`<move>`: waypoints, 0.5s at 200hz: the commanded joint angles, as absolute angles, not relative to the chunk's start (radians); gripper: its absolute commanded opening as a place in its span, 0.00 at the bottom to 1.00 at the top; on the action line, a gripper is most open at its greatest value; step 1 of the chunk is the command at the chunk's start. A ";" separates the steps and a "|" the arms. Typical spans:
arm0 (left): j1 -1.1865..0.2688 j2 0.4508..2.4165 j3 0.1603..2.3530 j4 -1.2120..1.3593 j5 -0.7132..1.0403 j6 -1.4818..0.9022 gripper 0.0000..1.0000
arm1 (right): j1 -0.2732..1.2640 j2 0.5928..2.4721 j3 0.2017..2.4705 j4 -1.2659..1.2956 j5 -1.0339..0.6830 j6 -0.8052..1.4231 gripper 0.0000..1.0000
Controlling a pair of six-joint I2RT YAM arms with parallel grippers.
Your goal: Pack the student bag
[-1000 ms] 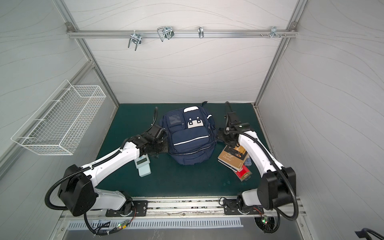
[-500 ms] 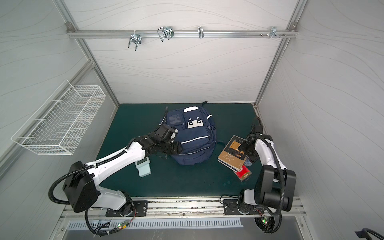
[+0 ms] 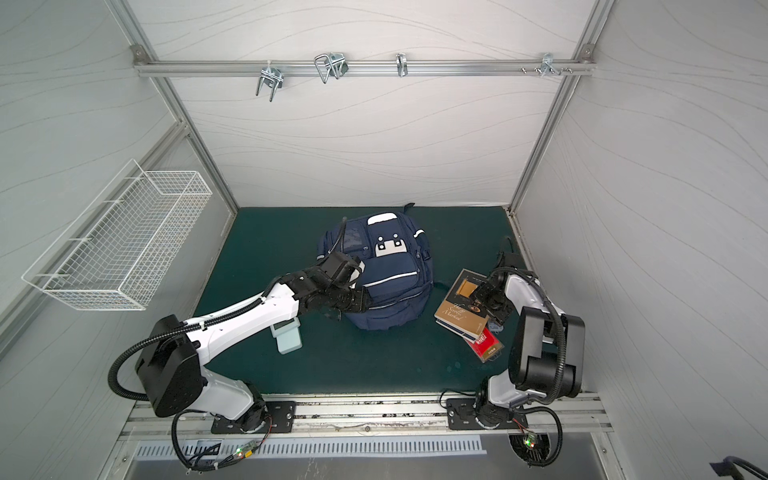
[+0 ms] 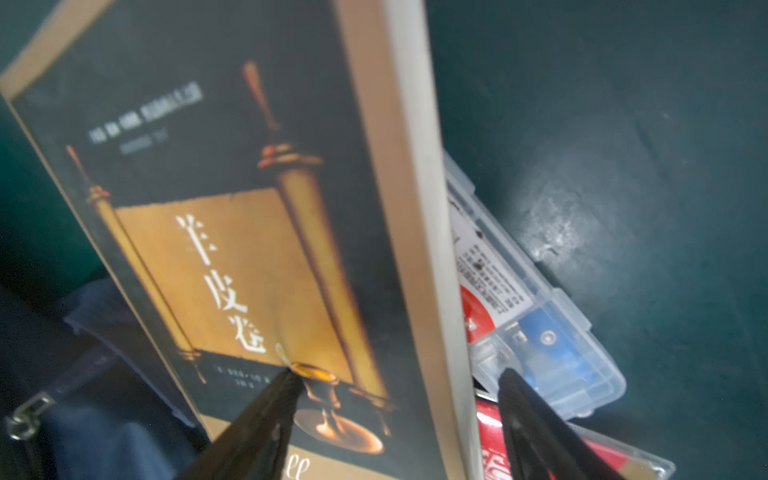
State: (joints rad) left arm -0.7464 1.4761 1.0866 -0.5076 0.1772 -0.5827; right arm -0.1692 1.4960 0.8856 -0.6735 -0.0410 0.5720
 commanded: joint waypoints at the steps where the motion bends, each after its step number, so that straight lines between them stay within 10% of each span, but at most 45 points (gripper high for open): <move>1: -0.755 1.492 1.134 -0.476 0.190 -0.591 0.42 | -0.203 1.503 0.889 -0.606 -0.036 0.543 0.85; 64: -0.755 1.513 1.118 -0.442 0.210 -0.598 0.40 | -0.289 1.579 0.881 -0.444 -0.249 0.521 0.73; 100: -0.755 1.512 1.114 -0.443 0.209 -0.590 0.39 | -0.289 1.581 0.872 -0.403 -0.275 0.514 0.49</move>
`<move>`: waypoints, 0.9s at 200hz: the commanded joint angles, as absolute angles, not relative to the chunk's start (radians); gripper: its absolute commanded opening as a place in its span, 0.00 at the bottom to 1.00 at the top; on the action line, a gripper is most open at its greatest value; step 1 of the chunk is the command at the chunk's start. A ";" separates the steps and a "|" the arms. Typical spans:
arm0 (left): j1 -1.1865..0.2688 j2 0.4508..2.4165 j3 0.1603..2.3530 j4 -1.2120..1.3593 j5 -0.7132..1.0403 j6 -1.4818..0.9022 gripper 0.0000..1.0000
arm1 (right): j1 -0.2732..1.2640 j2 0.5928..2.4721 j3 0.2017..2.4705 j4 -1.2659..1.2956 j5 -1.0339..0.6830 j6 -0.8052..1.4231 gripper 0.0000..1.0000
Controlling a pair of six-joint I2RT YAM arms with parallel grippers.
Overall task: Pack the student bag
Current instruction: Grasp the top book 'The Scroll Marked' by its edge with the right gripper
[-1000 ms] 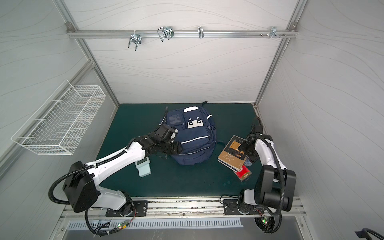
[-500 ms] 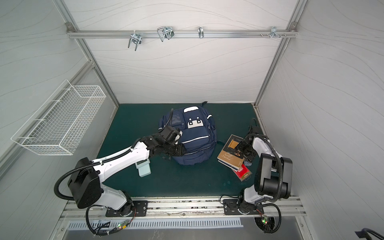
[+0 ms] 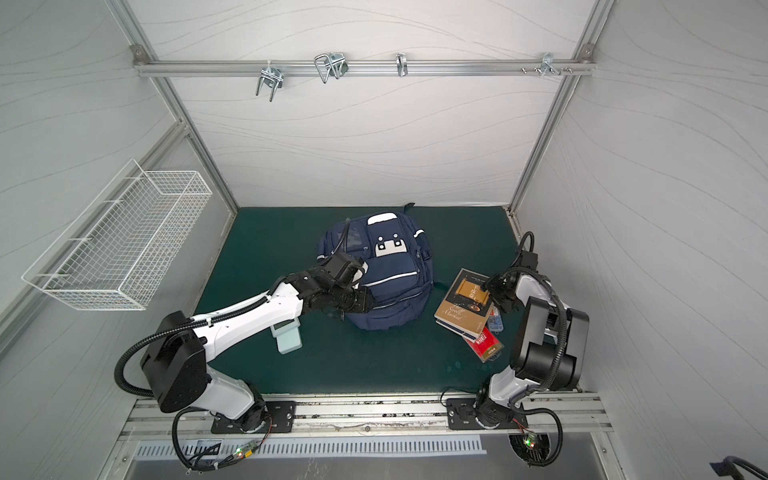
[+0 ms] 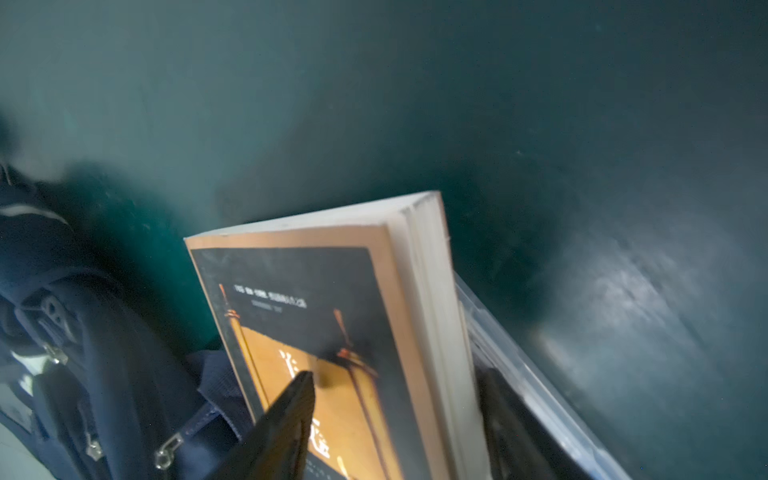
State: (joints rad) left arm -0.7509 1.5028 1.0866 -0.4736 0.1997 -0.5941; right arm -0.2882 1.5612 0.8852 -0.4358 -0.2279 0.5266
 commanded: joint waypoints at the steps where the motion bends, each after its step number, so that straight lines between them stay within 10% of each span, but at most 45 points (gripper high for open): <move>1: -0.755 1.511 1.114 -0.443 0.209 -0.590 0.39 | -0.290 1.580 0.871 -0.403 -0.275 0.513 0.48; 70: -0.756 1.522 1.132 -0.445 0.218 -0.595 0.39 | -0.290 1.513 0.870 -0.455 -0.291 0.532 0.06; 180: -0.756 1.546 1.182 -0.446 0.264 -0.622 0.42 | -0.087 1.417 1.034 -0.770 0.052 0.464 0.06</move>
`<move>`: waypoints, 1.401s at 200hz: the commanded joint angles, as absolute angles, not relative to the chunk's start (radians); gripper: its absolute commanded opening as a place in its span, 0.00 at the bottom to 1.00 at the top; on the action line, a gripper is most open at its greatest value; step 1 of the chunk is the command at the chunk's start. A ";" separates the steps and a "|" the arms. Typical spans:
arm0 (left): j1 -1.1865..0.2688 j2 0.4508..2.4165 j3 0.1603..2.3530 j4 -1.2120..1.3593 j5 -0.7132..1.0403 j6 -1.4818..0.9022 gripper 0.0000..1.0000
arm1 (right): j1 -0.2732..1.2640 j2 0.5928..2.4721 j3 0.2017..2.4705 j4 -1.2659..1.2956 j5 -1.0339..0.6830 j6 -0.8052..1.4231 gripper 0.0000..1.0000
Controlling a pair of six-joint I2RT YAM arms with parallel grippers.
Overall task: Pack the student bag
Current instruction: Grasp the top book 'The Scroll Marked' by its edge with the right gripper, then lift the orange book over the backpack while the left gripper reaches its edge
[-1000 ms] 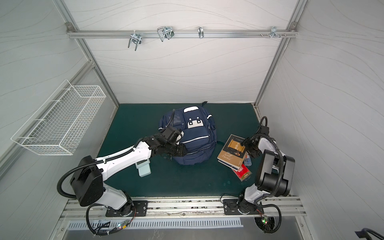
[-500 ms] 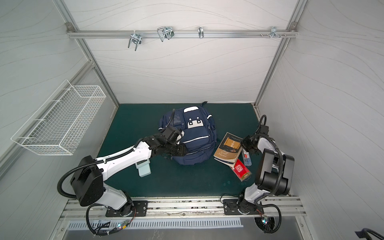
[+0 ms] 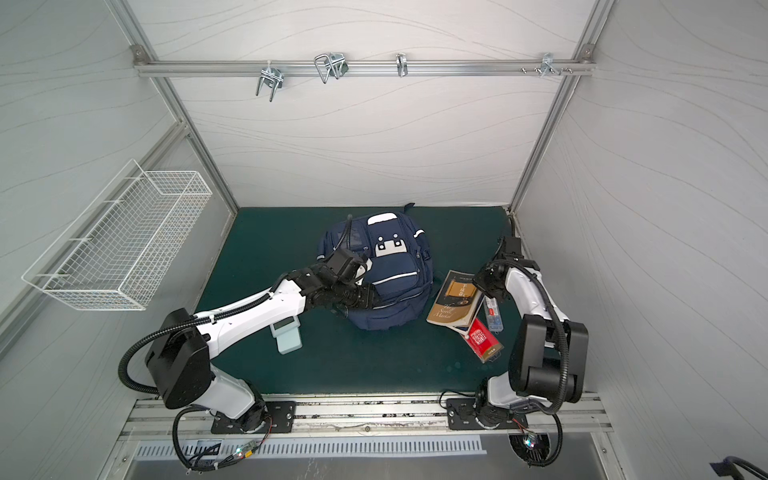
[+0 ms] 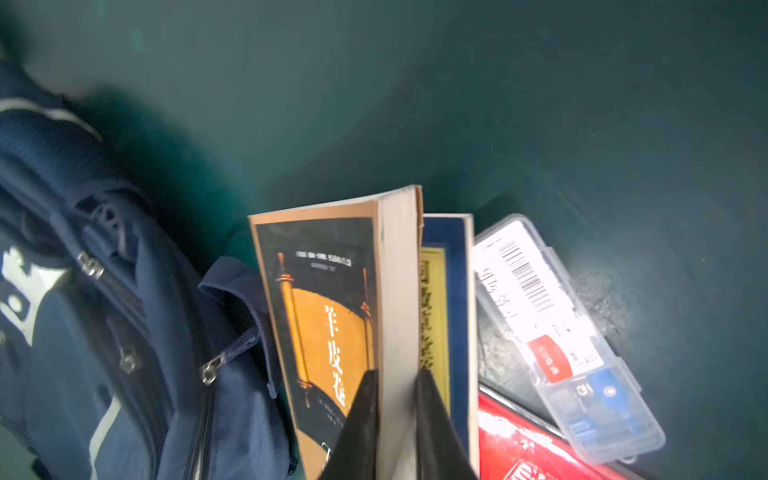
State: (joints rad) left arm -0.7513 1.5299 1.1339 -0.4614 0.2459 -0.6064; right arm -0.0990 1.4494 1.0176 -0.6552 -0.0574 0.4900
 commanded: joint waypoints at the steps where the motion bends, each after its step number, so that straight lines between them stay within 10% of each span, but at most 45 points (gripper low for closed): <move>1: -0.756 1.546 1.181 -0.445 0.265 -0.623 0.42 | -0.087 1.419 1.034 -0.770 0.053 0.465 0.06; 89: -0.644 1.488 1.155 -0.291 0.500 -0.734 0.54 | -0.032 1.183 1.120 -0.754 -0.061 0.450 0.00; 151: -0.562 1.431 1.130 0.025 0.728 -0.861 0.94 | 0.139 1.046 1.234 -0.563 -0.398 0.469 0.00; 212: -0.528 1.404 0.978 0.515 0.828 -1.073 0.99 | 0.270 1.038 1.164 -0.158 -0.766 0.775 0.00; 248: -0.525 1.426 0.891 0.918 0.871 -1.283 0.78 | 0.324 1.055 1.140 -0.051 -0.802 0.859 0.00; 280: -0.523 1.491 0.856 1.215 0.854 -1.477 0.18 | 0.336 1.068 1.107 -0.012 -0.788 0.907 0.00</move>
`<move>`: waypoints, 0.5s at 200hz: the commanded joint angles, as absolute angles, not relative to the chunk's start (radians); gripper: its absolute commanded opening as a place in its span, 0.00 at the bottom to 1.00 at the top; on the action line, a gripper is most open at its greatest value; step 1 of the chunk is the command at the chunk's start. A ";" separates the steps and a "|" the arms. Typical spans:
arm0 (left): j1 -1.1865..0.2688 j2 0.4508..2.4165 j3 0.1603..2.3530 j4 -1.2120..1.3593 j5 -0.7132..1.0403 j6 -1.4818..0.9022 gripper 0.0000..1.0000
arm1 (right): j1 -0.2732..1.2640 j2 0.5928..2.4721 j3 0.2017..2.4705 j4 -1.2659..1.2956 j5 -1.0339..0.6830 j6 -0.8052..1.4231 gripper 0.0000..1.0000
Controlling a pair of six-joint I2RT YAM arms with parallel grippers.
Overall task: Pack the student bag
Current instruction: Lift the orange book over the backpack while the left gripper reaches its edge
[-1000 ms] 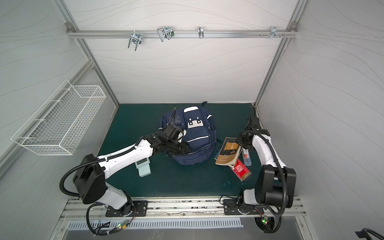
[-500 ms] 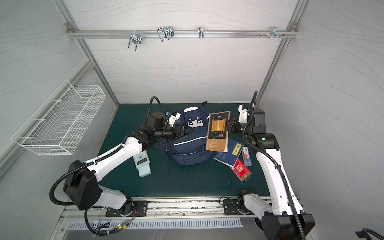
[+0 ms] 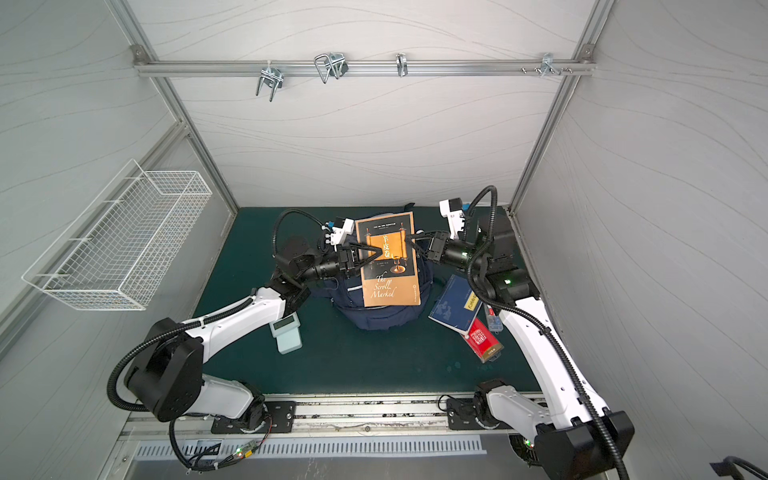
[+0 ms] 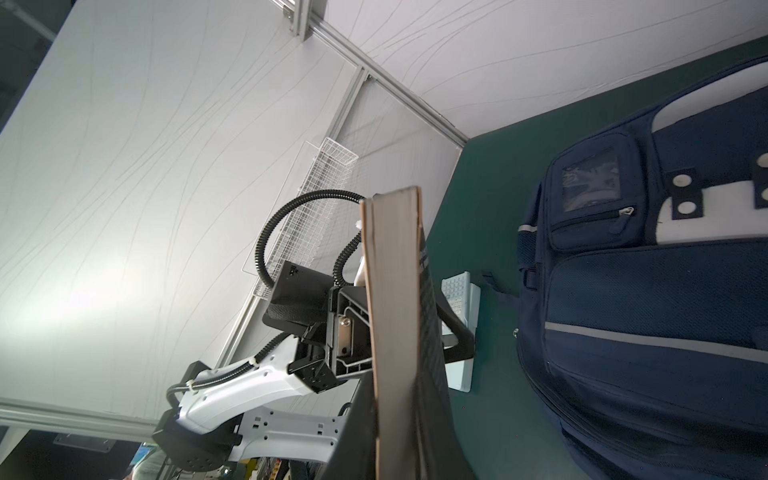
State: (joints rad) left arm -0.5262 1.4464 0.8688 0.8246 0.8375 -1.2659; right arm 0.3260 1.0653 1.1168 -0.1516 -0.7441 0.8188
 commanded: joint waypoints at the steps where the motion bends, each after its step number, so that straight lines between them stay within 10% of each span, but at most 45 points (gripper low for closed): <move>1: -0.522 1.493 0.855 1.222 0.852 -1.481 0.17 | 0.336 1.069 1.105 -0.010 -0.788 0.909 0.00; 14: -0.522 1.507 0.840 1.289 0.834 -1.517 0.00 | 0.335 1.079 1.096 -0.007 -0.788 0.923 0.00; 41: -0.519 1.459 0.816 1.208 0.838 -1.455 0.00 | 0.332 1.091 1.099 -0.054 -0.776 0.917 0.00; 79: -0.478 1.377 0.831 1.097 0.941 -1.403 0.00 | 0.301 1.152 1.117 -0.112 -0.972 0.848 0.92; 100: -0.454 1.377 0.845 1.146 1.008 -1.455 0.00 | 0.318 1.174 1.135 -0.222 -1.042 0.733 0.99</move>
